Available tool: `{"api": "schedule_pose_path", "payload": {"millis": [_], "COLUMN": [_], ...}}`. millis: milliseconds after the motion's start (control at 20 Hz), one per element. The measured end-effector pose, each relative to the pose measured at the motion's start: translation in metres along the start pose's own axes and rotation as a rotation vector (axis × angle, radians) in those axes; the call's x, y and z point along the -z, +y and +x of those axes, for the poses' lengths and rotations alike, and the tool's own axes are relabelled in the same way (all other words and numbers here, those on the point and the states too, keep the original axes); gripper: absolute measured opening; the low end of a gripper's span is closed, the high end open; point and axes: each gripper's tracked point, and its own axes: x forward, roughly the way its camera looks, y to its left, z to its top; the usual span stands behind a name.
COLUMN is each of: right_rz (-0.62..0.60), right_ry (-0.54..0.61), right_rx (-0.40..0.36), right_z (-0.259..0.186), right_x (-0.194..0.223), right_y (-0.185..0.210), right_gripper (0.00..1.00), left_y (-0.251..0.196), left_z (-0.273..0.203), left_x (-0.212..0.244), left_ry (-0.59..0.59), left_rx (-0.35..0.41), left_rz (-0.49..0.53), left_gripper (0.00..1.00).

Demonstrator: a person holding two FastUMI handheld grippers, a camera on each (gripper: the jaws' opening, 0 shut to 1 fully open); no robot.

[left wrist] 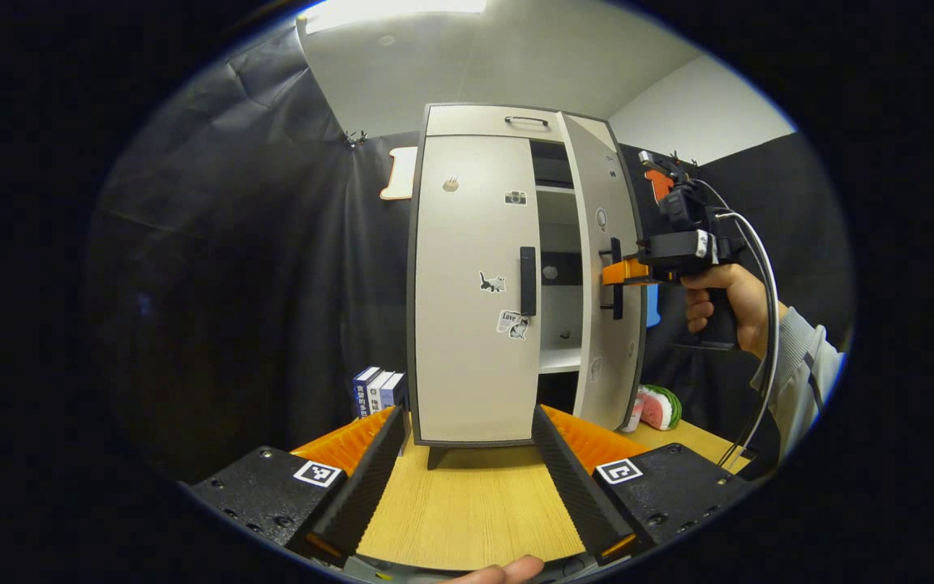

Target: Open the right door of the double-door shoe cabinet with the right hand, and open the left door with the left hand.

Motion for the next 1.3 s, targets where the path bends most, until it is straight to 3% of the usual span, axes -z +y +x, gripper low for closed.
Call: {"api": "schedule_pose_path", "payload": {"millis": [350,700,850,1000,1050,1200,1300], "right_rz": [-0.008,-0.011,-0.068,-0.084,-0.020,0.145,0.110], "right_ry": [-0.010,-0.002,-0.011,-0.021,-0.022,-0.029,-0.037], "right_rx": [0.000,0.054,0.125,0.291,0.242,0.128,0.130], "right_z": [-0.053,-0.085,-0.095,-0.085,-0.096,-0.092,-0.095], "right_x": [-0.005,-0.012,-0.017,-0.019,-0.019,-0.020,-0.022], "right_y": [-0.038,-0.083,-0.116,-0.179,-0.189,-0.176,-0.180], "right_gripper": [0.14,0.13,0.12,0.12,0.00,0.01,0.01], "left_y": [-0.021,-0.046,-0.048,-0.053,-0.055,-0.059,-0.058], "left_z": [-0.012,-0.010,-0.009,-0.007,-0.007,-0.003,-0.001], "left_x": [-0.010,0.001,0.002,0.004,0.005,0.012,0.013], "left_ry": [-0.033,-0.020,-0.020,-0.025,-0.024,-0.006,0.000], "left_rx": [0.018,0.050,0.058,0.070,0.077,0.081,0.076], "left_rz": [0.004,-0.026,-0.034,-0.026,-0.022,-0.007,0.006], "left_gripper": [0.98,0.98,0.98,0.99,0.99,0.99,0.99]}}
